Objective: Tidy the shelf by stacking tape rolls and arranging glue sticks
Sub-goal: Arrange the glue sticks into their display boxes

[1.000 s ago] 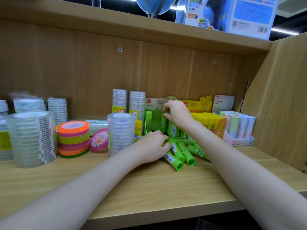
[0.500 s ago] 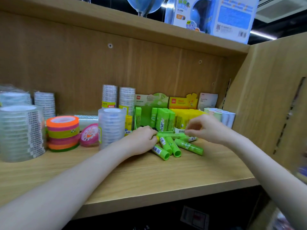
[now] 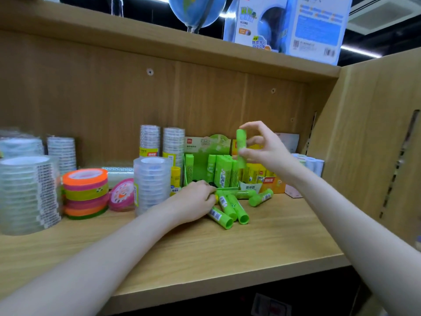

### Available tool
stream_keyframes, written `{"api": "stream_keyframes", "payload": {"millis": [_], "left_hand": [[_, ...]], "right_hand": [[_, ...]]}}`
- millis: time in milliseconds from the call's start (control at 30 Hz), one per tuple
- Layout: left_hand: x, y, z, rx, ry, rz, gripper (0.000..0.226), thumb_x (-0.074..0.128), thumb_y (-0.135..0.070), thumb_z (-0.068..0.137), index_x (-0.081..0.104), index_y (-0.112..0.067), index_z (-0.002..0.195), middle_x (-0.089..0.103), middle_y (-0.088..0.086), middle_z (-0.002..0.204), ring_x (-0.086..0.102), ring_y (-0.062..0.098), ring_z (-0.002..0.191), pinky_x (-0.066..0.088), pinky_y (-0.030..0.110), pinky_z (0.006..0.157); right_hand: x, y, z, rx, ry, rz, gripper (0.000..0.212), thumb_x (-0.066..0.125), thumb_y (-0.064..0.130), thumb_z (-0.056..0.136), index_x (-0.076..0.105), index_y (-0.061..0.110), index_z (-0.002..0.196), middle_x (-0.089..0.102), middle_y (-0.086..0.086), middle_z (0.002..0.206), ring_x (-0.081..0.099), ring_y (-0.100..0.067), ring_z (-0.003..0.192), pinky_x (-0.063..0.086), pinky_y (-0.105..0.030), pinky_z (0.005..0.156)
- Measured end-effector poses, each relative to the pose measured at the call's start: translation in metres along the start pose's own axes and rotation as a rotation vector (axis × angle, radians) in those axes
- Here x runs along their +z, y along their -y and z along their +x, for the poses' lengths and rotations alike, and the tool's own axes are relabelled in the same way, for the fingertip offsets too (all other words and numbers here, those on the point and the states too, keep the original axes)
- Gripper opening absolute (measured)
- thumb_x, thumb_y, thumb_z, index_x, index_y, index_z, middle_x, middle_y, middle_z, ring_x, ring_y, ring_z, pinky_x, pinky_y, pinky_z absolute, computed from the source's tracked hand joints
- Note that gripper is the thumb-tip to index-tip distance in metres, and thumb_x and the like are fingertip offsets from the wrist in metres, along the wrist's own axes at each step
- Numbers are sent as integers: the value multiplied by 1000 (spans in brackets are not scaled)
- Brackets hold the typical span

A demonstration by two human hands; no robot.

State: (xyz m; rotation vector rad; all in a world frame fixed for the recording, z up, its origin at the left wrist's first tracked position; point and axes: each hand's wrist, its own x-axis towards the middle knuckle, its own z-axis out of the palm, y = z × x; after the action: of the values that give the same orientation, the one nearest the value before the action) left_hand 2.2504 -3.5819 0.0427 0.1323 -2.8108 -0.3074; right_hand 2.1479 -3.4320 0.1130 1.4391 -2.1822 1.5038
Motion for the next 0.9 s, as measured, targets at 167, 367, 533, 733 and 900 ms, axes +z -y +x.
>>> {"api": "stream_keyframes", "payload": {"millis": [167, 367, 533, 733, 900], "left_hand": [[1, 0, 1, 21, -16, 13, 38, 33, -20, 98, 51, -7, 129, 47, 13, 134, 43, 24, 124, 34, 29, 100], [2, 2, 2, 9, -5, 16, 37, 33, -21, 97, 53, -3, 123, 48, 13, 130, 43, 25, 122, 34, 32, 99], [1, 2, 2, 4, 0, 20, 37, 34, -21, 98, 53, -4, 124, 48, 13, 130, 43, 25, 122, 34, 31, 99], [-1, 0, -1, 1, -1, 15, 37, 33, -21, 98, 53, -4, 124, 47, 13, 132, 44, 24, 122, 35, 31, 98], [-3, -1, -2, 4, 24, 21, 38, 32, -21, 98, 49, -7, 130, 45, 11, 135, 41, 24, 125, 33, 31, 101]], "right_hand": [[45, -14, 37, -119, -57, -370, 39, 72, 12, 78, 39, 22, 97, 61, -5, 78, 62, -25, 75, 51, -36, 71], [69, -35, 50, -128, -22, -600, 30, 69, 23, 81, 41, 18, 91, 61, -4, 91, 54, -25, 91, 40, -40, 86], [70, -40, 57, -64, -47, -714, 26, 68, 31, 82, 52, 16, 95, 63, -2, 105, 45, -25, 108, 31, -40, 92], [70, -37, 56, -38, -30, -833, 20, 57, 33, 90, 60, 20, 104, 51, -4, 124, 34, -25, 121, 28, -44, 97], [21, -26, 38, -47, -106, -689, 24, 52, 24, 93, 65, 21, 114, 44, -7, 128, 45, -21, 115, 35, -35, 98]]}}
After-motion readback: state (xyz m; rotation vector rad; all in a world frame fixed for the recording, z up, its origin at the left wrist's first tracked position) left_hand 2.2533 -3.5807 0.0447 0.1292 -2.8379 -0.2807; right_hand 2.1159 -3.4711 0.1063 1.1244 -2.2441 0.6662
